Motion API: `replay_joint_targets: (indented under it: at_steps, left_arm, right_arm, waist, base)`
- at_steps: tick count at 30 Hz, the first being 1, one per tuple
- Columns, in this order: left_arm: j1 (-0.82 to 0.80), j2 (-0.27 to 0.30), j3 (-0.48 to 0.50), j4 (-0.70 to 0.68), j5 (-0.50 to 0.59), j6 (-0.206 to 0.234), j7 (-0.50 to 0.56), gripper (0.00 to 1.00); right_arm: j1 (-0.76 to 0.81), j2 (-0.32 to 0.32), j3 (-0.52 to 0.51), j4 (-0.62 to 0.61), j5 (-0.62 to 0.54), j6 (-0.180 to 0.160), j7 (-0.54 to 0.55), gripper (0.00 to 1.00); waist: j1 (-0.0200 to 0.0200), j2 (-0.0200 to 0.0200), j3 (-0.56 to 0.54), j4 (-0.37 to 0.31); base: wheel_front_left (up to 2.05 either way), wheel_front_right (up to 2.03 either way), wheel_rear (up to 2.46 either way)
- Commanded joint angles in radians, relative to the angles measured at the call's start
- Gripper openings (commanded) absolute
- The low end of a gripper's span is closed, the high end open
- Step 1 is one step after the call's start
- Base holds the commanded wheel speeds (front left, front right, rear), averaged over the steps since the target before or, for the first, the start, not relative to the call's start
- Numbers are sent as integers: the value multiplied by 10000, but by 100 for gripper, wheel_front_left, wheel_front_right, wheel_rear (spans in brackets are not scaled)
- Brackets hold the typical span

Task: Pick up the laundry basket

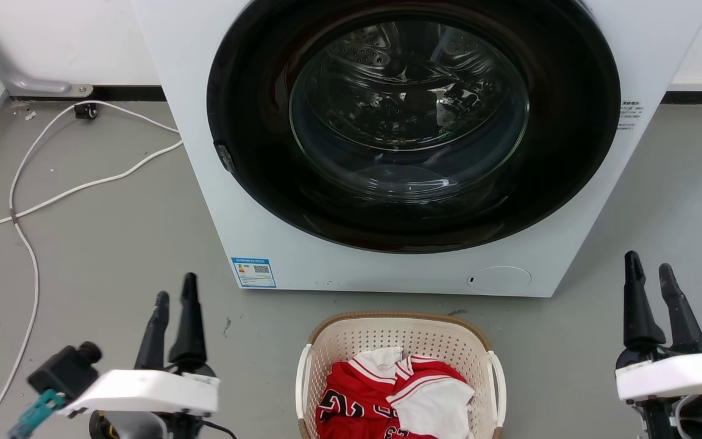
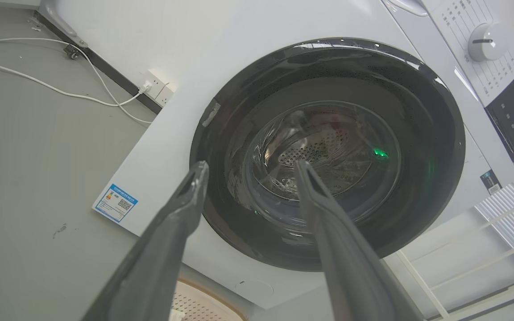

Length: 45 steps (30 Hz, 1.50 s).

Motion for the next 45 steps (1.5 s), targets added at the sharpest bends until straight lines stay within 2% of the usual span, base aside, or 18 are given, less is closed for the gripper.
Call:
replay_joint_targets:
  at_steps: [1,7,19,28,45]
  left_arm:
    - [15,26,-178,-206,547,-50,-90,100]
    - [68,29,-860,-312,2185,51,-265,100]
    - [56,156,-1712,-175,4137,499,-580,100]
    - [50,412,-2346,-142,5069,965,-812,100]
    - [18,704,-3193,27,6457,1443,-1168,100]
  right_arm:
    - [9,-47,49,-191,-336,0,-105,100]
    - [126,-50,191,-251,-1226,0,-280,100]
    - [339,-54,348,7,-2782,0,-610,100]
    - [403,-58,398,304,-3784,-1,-822,100]
    - [502,-64,523,347,-5207,-1,-1206,100]
  waist:
    - [0,0,-1,-4]
    - [0,0,8,-8]
    - [0,0,45,-35]
    - [0,0,87,-68]
    - [0,0,166,-128]
  base:
    - [0,0,0]
    - [0,0,0]
    - [0,0,0]
    - [0,0,0]
    - [0,0,0]
